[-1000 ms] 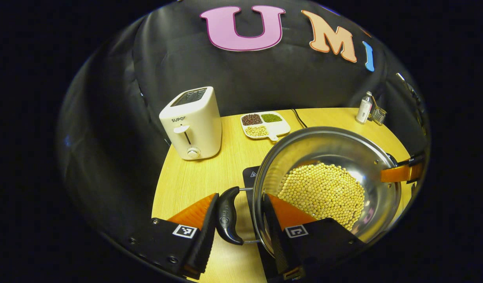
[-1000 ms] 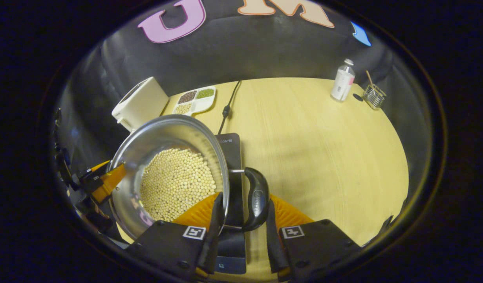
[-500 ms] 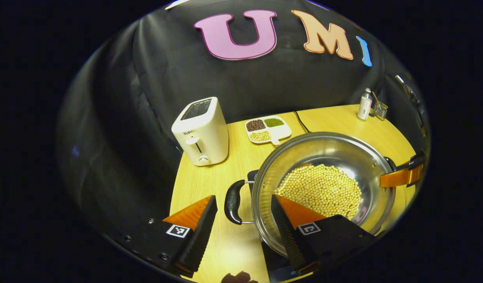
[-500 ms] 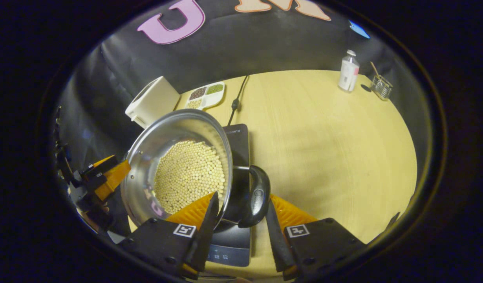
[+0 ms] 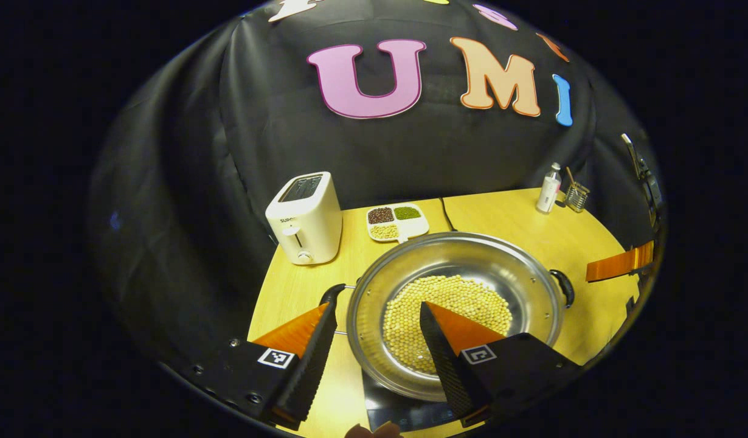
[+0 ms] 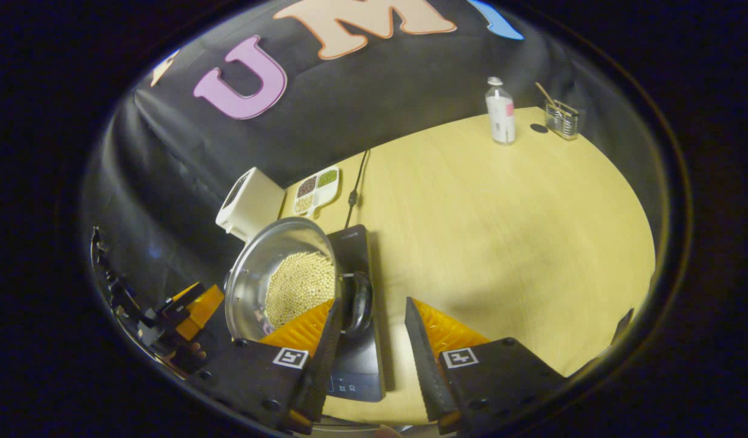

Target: First push the handle of the pot to place it horizontally, then grasp the pot with both hands and set it on the induction cooktop.

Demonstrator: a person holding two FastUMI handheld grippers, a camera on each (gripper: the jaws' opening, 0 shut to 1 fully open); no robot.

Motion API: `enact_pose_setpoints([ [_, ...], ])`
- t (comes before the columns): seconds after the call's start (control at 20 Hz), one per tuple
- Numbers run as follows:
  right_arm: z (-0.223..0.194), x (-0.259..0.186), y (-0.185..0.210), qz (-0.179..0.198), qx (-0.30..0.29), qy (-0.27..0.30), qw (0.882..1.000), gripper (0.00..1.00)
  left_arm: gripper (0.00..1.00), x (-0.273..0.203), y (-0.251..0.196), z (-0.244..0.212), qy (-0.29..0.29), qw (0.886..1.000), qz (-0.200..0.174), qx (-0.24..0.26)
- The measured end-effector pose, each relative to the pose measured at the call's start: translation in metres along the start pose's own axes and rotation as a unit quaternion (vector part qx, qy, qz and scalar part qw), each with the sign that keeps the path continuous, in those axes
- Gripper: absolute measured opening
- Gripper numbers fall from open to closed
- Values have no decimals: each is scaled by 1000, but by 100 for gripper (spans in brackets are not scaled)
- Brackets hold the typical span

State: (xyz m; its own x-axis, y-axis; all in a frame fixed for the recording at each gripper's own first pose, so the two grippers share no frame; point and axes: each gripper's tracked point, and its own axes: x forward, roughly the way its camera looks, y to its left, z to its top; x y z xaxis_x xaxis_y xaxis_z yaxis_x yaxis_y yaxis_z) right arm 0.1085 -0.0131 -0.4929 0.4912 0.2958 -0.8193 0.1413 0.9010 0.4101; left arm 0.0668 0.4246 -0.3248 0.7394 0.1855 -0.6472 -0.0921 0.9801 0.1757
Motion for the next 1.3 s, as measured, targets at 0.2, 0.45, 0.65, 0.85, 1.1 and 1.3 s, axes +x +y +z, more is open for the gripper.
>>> enact_pose_setpoints([
  [0.2,-1,-14,-33,18,16,18,1000,63,84,-34,-28,-9,5,998,16,-56],
  [0.45,-15,-51,-102,45,24,31,998,63,84,-74,-80,-34,35,994,38,-101],
  [0.65,-48,-61,-166,45,40,59,996,63,84,-103,-135,-51,48,992,45,-103],
  [0.85,-72,-78,-199,48,41,66,996,63,84,-131,-193,-100,104,987,26,-123],
  [1.1,-93,-94,-212,43,24,55,997,63,84,-140,-228,-106,129,986,7,-101],
  [1.3,-56,-125,-198,38,-19,-17,999,63,84,-141,-251,-67,78,993,-29,-85],
])
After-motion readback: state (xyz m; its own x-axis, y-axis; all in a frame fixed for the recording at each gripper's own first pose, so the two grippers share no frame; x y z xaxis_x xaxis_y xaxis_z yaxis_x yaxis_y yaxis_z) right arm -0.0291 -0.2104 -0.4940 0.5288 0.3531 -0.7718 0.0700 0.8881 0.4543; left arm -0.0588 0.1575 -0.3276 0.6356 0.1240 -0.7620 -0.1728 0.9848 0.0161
